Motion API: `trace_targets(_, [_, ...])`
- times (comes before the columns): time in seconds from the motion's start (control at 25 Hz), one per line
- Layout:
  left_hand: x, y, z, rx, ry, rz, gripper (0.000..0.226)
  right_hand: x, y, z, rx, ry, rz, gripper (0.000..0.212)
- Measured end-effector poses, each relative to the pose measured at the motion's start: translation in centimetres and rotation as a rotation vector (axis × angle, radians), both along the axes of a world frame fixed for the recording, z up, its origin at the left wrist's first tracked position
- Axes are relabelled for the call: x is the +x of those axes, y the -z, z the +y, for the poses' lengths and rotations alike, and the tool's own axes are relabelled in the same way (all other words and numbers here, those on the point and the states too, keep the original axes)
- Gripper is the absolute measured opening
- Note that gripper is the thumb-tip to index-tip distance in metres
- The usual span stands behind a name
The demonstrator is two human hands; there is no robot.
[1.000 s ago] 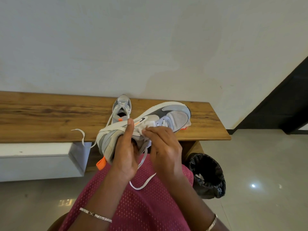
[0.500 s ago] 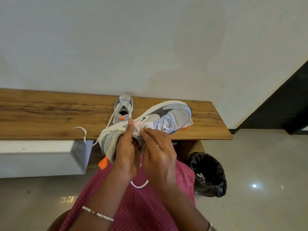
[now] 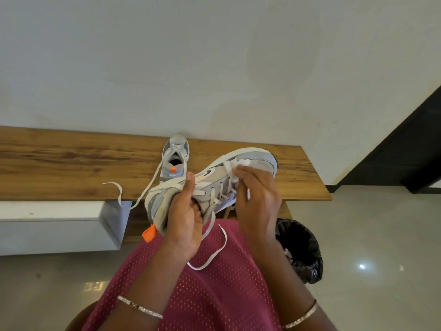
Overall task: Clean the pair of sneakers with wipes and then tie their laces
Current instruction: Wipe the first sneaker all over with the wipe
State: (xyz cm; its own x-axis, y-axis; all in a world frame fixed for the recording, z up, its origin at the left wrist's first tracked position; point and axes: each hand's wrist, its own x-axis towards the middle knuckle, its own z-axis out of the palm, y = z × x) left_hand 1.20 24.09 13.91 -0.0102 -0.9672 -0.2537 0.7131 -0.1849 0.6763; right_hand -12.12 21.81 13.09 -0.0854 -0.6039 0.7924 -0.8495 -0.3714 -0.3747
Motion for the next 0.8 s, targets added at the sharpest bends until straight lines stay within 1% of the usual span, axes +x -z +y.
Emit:
trace_targets(0.04, [0.1, -0.1, 0.1, 0.027, 0.013, 0.005, 0.064, 1.0, 0.5, 0.8, -0.011, -0.058, 0.006, 0.017])
trace_targets(0.08, [0.2, -0.3, 0.2, 0.042, 0.038, 0.018, 0.064, 2.1, 0.9, 1.7, -0.019, -0.123, 0.015, 0.021])
trace_targets(0.16, [0.4, -0.2, 0.2, 0.061, 0.057, 0.039, 0.064, 3.2, 1.3, 2.5, -0.031, -0.209, 0.055, 0.035])
trace_targets(0.24, [0.3, -0.3, 0.2, 0.047, 0.043, 0.025, 0.059, 2.2, 0.9, 1.4, -0.048, -0.162, 0.121, 0.028])
trace_targets(0.32, [0.0, -0.4, 0.1, 0.015, 0.026, -0.008, 0.056, 0.3, -0.4, -0.2, -0.071, -0.027, 0.144, 0.025])
trace_targets(0.4, [-0.1, -0.6, 0.1, 0.012, 0.013, -0.016, 0.054, -2.1, -1.7, -1.8, -0.120, 0.091, 0.123, 0.030])
trace_targets(0.52, [0.1, -0.5, -0.1, 0.035, 0.010, 0.009, 0.054, -4.4, -1.9, -2.2, -0.126, 0.175, 0.066, 0.026])
trace_targets(0.6, [0.1, -0.4, -0.1, 0.056, 0.016, 0.017, 0.055, -4.6, -1.0, -1.9, -0.061, 0.200, 0.011, 0.023])
trace_targets(0.68, [-0.1, -0.3, 0.0, 0.077, 0.004, 0.024, 0.053, -3.5, -0.3, -1.4, 0.040, 0.194, -0.032, 0.027])
trace_targets(0.72, [-0.1, -0.3, 0.0, 0.082, 0.003, 0.031, 0.053, -2.8, -0.2, -1.2, 0.076, 0.177, -0.029, 0.028])
trace_targets(0.8, [-0.2, -0.3, 0.0, 0.089, 0.005, 0.036, 0.053, -1.5, -0.1, -0.8, 0.085, 0.121, 0.007, 0.028])
